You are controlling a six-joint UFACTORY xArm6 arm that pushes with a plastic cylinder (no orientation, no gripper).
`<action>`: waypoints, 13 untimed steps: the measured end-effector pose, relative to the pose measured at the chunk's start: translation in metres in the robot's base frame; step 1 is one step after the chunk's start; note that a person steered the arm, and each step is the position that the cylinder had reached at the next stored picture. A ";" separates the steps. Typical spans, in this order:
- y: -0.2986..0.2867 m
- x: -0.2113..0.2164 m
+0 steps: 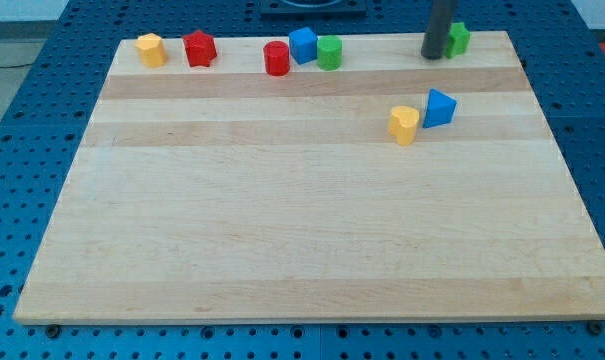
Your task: Psuh the green star to the left side of the board
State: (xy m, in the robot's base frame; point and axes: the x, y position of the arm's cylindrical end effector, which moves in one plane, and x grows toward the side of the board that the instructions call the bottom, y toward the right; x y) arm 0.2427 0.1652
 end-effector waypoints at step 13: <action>-0.135 0.127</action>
State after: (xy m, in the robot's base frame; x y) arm 0.3695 0.0304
